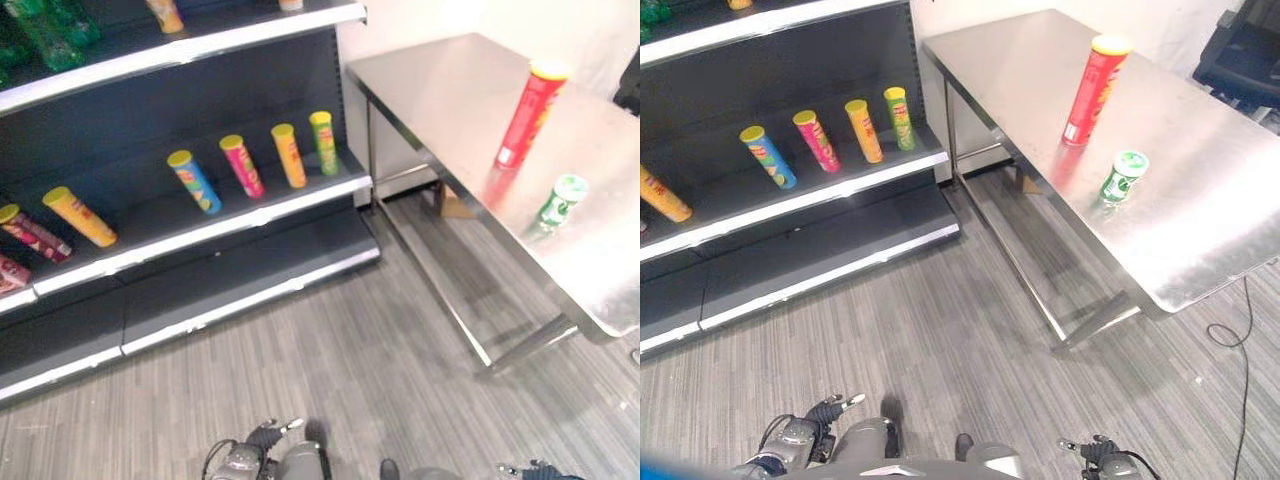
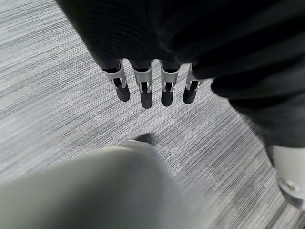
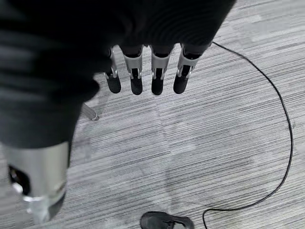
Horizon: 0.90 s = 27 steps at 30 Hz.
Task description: Put the goods on the table back onto the shelves and tidy them up.
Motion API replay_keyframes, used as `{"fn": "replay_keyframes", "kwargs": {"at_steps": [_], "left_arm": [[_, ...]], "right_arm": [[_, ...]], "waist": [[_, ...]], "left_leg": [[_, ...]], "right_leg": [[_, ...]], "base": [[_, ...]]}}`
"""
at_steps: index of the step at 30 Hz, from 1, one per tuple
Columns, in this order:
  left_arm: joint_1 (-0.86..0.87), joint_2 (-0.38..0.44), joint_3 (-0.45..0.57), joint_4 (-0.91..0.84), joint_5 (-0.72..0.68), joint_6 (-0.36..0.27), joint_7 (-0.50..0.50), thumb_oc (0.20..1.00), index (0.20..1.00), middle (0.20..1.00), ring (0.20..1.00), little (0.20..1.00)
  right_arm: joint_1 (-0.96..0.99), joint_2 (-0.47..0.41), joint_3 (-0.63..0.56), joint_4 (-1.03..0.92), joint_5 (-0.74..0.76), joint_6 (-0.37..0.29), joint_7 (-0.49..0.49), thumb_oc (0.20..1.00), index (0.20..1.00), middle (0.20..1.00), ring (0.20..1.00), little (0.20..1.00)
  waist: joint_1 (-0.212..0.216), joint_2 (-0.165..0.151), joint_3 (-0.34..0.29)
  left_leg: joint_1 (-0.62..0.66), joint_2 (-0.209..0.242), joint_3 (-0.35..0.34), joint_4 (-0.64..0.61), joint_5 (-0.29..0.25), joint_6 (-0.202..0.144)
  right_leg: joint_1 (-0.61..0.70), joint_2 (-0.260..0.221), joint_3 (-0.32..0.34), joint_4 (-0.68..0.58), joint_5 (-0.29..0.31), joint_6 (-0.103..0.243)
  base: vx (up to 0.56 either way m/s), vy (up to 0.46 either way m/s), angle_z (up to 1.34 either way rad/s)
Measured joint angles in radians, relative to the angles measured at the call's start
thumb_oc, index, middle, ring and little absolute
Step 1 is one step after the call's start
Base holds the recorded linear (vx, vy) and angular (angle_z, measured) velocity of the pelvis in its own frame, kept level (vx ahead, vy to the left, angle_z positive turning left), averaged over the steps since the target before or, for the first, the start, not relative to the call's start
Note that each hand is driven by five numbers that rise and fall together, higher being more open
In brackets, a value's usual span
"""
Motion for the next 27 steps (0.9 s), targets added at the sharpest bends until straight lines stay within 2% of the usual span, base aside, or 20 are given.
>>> {"fn": "replay_keyframes", "kwargs": {"at_steps": [1,2,4,5,7,9,10,11,13,15,17,18,19,20,23,24,26,27], "left_arm": [[-0.009,-0.002,0.000,0.003,0.000,0.003,0.000,1.000,1.000,1.000,1.000,1.000],[0.016,-0.001,0.002,0.006,0.001,0.005,0.000,1.000,1.000,1.000,1.000,1.000],[0.034,-0.007,0.001,0.044,0.002,0.006,0.001,1.000,1.000,1.000,1.000,1.000],[0.043,-0.004,0.004,0.049,0.002,0.007,0.005,1.000,1.000,1.000,1.000,1.000],[0.030,0.003,0.008,0.020,0.001,0.002,0.012,1.000,1.000,1.000,1.000,1.000],[0.022,0.035,0.008,0.018,-0.002,0.001,0.017,1.000,1.000,1.000,1.000,1.000],[0.008,0.044,0.008,0.020,-0.005,0.002,0.018,1.000,1.000,1.000,1.000,1.000],[-0.013,0.051,0.005,0.017,-0.016,0.001,0.020,1.000,1.000,1.000,1.000,1.000],[-0.039,0.060,-0.005,0.015,-0.021,0.001,0.022,1.000,1.000,1.000,1.000,1.000],[-0.041,0.062,-0.012,0.010,-0.021,0.000,0.025,1.000,1.000,1.000,1.000,1.000],[-0.037,0.060,-0.013,0.007,-0.021,-0.002,0.026,1.000,1.000,1.000,1.000,1.000],[-0.020,0.060,-0.012,0.008,-0.021,-0.003,0.029,1.000,1.000,1.000,1.000,1.000],[-0.015,0.061,-0.012,0.008,-0.021,-0.002,0.030,1.000,1.000,1.000,1.000,1.000],[-0.004,0.061,-0.012,0.020,-0.021,0.002,0.030,1.000,1.000,1.000,1.000,1.000],[0.018,0.064,-0.003,0.030,-0.021,0.006,0.032,1.000,1.000,1.000,1.000,1.000],[0.036,0.064,-0.001,0.031,-0.021,0.006,0.033,1.000,1.000,1.000,1.000,1.000],[0.034,0.062,-0.002,0.030,-0.021,0.004,0.035,1.000,1.000,1.000,1.000,1.000],[0.031,0.071,0.000,0.030,-0.021,0.001,0.036,1.000,1.000,1.000,1.000,1.000]], "right_arm": [[-0.004,-0.002,-0.007,0.001,0.000,0.001,-0.001,1.000,1.000,1.000,1.000,1.000],[0.002,0.006,-0.016,0.002,-0.001,0.001,0.000,1.000,1.000,1.000,1.000,1.000],[0.008,0.009,-0.020,0.024,-0.001,-0.004,0.001,1.000,1.000,1.000,1.000,1.000],[0.016,0.017,-0.017,0.033,-0.002,-0.005,0.000,1.000,1.000,1.000,1.000,1.000],[0.021,0.025,-0.016,0.032,-0.004,0.000,0.004,1.000,1.000,1.000,1.000,1.000],[0.027,0.061,-0.016,0.027,-0.012,0.004,0.005,1.000,1.000,1.000,1.000,1.000],[0.029,0.067,-0.016,0.017,-0.013,0.003,0.006,1.000,1.000,1.000,1.000,1.000],[0.026,0.070,-0.016,0.016,-0.013,0.004,0.007,1.000,1.000,1.000,1.000,1.000],[0.019,0.068,-0.016,-0.009,-0.013,0.004,0.006,1.000,1.000,1.000,1.000,1.000],[0.019,0.069,-0.016,-0.022,-0.013,0.002,0.006,1.000,1.000,1.000,1.000,1.000],[0.026,0.070,-0.016,-0.027,-0.013,0.002,0.006,1.000,1.000,1.000,1.000,1.000],[0.028,0.071,-0.018,-0.027,-0.014,0.002,0.005,1.000,1.000,1.000,1.000,1.000],[0.028,0.071,-0.017,-0.027,-0.015,0.002,0.005,1.000,1.000,1.000,1.000,1.000],[0.027,0.071,-0.018,-0.028,-0.016,0.003,0.004,1.000,1.000,1.000,1.000,1.000],[0.019,0.071,-0.019,-0.042,-0.015,0.003,0.004,1.000,1.000,1.000,1.000,1.000],[0.027,0.071,-0.022,-0.044,-0.015,0.003,0.003,1.000,1.000,1.000,1.000,1.000],[0.038,0.072,-0.032,-0.036,-0.010,0.003,0.003,1.000,1.000,1.000,1.000,1.000],[0.042,0.078,-0.058,-0.030,-0.002,0.003,0.001,1.000,1.000,1.000,1.000,1.000]], "waist": [[-0.003,0.013,0.020],[0.002,0.013,0.024],[0.022,0.013,0.012],[0.017,0.013,-0.007],[0.019,0.006,-0.009],[0.026,-0.018,-0.025],[0.026,-0.018,-0.025],[0.023,-0.025,-0.029],[0.018,-0.023,-0.027],[0.019,-0.022,-0.026],[0.026,-0.018,-0.029],[0.048,-0.017,-0.042],[0.059,-0.017,-0.045],[0.070,-0.008,-0.052],[0.071,0.002,-0.057],[0.069,-0.018,-0.067],[0.067,-0.031,-0.073],[0.042,-0.055,-0.077]], "left_leg": [[0.000,0.000,0.006,0.001,0.012,0.015],[0.038,-0.013,0.011,-0.002,0.035,0.048],[0.113,-0.016,0.012,0.031,0.029,0.050],[0.122,-0.032,0.060,0.031,0.067,0.093],[0.132,-0.043,0.074,0.023,0.095,0.133],[0.165,-0.048,0.105,-0.002,0.096,0.177],[0.170,-0.052,0.114,-0.003,0.086,0.189],[0.174,-0.057,0.124,-0.003,0.077,0.200],[0.184,-0.063,0.133,-0.003,0.067,0.215],[0.212,-0.077,0.145,-0.004,0.051,0.226],[0.224,-0.084,0.148,-0.004,0.040,0.225],[0.217,-0.081,0.176,-0.004,0.037,0.225],[0.209,-0.077,0.190,-0.004,0.035,0.223],[0.197,-0.072,0.192,-0.004,0.031,0.218],[0.163,-0.039,0.185,-0.002,0.034,0.215],[0.175,-0.039,0.185,-0.003,0.038,0.210],[0.181,-0.037,0.184,-0.003,0.044,0.198],[0.159,-0.033,0.168,-0.004,0.042,0.190]], "right_leg": [[0.017,0.006,0.006,0.000,0.001,-0.009],[0.057,-0.005,0.039,0.000,-0.018,0.019],[0.091,-0.028,0.103,0.000,-0.049,0.040],[0.099,-0.050,0.121,0.006,-0.073,0.071],[0.075,-0.064,0.126,0.052,-0.082,0.088],[-0.006,-0.086,0.106,0.214,-0.123,0.137],[-0.036,-0.091,0.101,0.262,-0.142,0.142],[-0.090,-0.102,0.095,0.362,-0.137,0.150],[-0.218,-0.116,0.081,0.584,-0.170,0.179],[-0.269,-0.161,0.055,0.644,-0.170,0.182],[-0.287,-0.204,0.037,0.610,-0.147,0.185],[-0.296,-0.283,-0.052,0.481,-0.104,0.183],[-0.299,-0.318,-0.085,0.403,-0.072,0.186],[-0.303,-0.338,-0.106,0.320,-0.029,0.205],[-0.291,-0.344,-0.096,0.126,0.080,0.249],[-0.255,-0.349,-0.088,0.060,0.107,0.253],[-0.245,-0.326,-0.048,0.023,0.111,0.260],[-0.238,-0.285,-0.010,0.013,0.103,0.260]], "base": [[0.43,0.213,-0.55],[0.42,0.242,-0.71],[0.31,0.207,-0.93],[0.19,0.162,-0.72],[0.17,0.147,-0.53],[0.13,0.140,-0.59],[0.10,0.131,-0.36],[0.10,0.104,-0.24],[0.11,0.082,-0.16],[0.10,0.014,-0.02],[0.14,-0.100,0.05],[0.13,-0.158,-0.21],[0.13,-0.157,-0.31],[0.06,-0.063,-0.23],[0.10,-0.088,-0.01],[0.18,-0.173,-0.02],[0.15,-0.161,0.10],[0.12,-0.155,0.48]]}}
